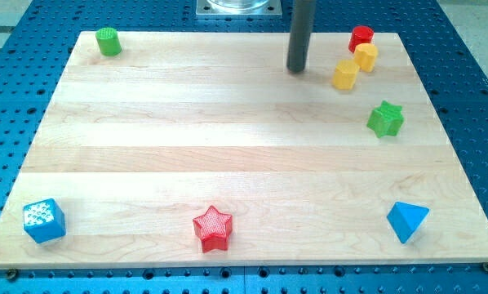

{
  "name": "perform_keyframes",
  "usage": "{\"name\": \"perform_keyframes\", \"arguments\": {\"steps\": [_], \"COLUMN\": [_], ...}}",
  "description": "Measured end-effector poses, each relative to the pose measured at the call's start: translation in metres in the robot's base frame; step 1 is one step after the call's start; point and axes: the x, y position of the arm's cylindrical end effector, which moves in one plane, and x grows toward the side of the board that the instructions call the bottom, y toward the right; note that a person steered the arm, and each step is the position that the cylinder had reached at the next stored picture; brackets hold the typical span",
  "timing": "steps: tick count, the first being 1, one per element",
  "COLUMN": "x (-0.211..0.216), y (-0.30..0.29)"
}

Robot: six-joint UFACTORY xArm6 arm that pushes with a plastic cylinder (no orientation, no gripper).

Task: Move the green circle downwards

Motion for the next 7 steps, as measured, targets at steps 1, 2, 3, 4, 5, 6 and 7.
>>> {"name": "perform_keyframes", "arguments": {"steps": [1,2,3,4,5,6,7], "x": [0.033,0.048,0.044,0.083,0.113,0.053,-0.026], "y": [0.054,0.083,0.050,-0.076,-0.216,-0.328,-0.411]}}
